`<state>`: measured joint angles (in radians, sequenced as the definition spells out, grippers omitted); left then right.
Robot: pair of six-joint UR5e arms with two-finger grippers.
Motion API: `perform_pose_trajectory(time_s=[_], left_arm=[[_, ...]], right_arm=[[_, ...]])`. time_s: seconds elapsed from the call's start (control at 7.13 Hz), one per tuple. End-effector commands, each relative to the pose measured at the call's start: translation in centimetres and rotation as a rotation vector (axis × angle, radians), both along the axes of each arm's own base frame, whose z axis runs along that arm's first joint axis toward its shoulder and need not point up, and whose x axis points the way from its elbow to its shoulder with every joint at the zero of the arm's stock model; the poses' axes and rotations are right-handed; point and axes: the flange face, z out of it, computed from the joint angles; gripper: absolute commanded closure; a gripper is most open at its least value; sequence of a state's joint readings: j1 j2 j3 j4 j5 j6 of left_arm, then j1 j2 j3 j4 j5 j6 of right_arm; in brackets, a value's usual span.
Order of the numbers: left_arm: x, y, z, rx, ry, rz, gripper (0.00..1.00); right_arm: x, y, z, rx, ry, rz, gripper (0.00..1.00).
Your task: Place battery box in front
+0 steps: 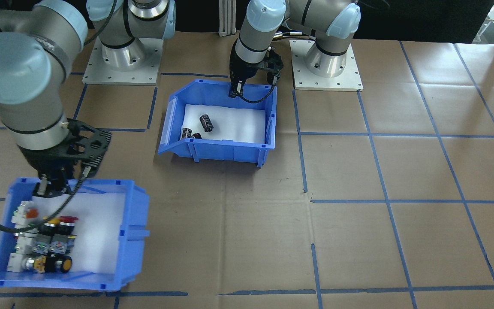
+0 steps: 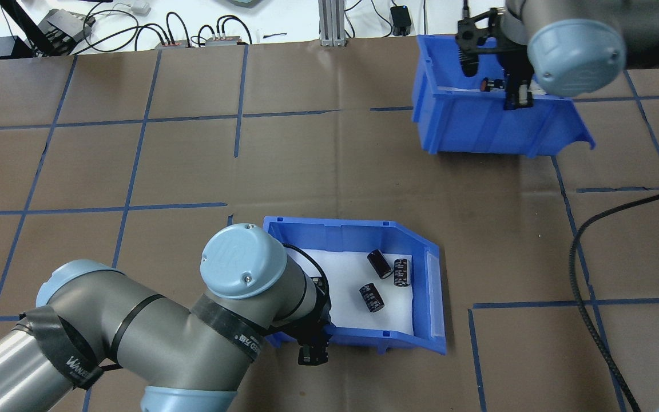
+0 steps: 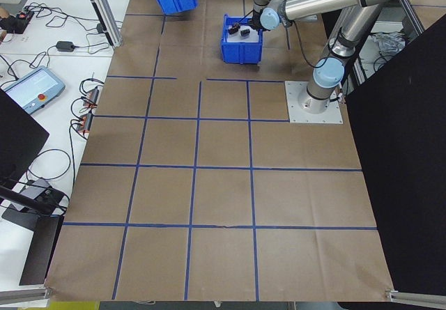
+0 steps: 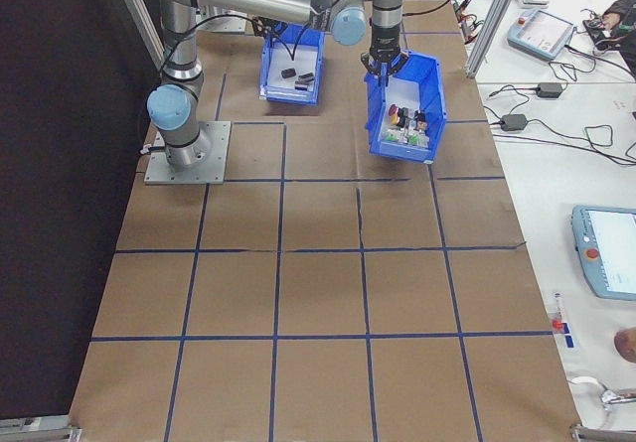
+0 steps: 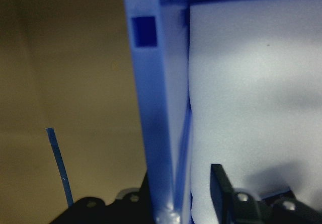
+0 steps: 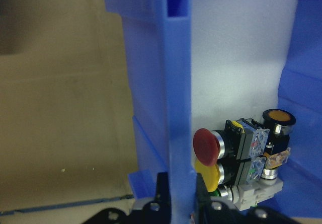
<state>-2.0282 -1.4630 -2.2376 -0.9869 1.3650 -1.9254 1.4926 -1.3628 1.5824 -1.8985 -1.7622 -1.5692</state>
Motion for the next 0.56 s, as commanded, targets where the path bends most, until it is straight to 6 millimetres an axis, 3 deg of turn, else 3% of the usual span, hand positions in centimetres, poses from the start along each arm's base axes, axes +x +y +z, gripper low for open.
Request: perform_pose_trajectory(time_s=[0.0,0.14,0.28,0.42], left_arm=[[4.2,-3.3,2.3,-0.115,-0.074,0.005,1.00],[8.0,-5.8,3.1,-0.142,-0.078,0.014,1.00],[11.2,-7.8,3.8,-0.164,-0.072,0.025,1.00],[12.9,-10.1,4.0,-0.169,-0.073,0.024,1.00]], right_arm=[[-9.4,5.4,1.8,0.021,0.030,0.012,1.00],[-10.5,7.3,1.9,0.020,0.037,0.018,1.00],[-10.0,9.3,1.6,0.014,0.041,0.016,1.00],[-9.4,11.1,0.7,-0.016,0.052,0.017,1.00]])
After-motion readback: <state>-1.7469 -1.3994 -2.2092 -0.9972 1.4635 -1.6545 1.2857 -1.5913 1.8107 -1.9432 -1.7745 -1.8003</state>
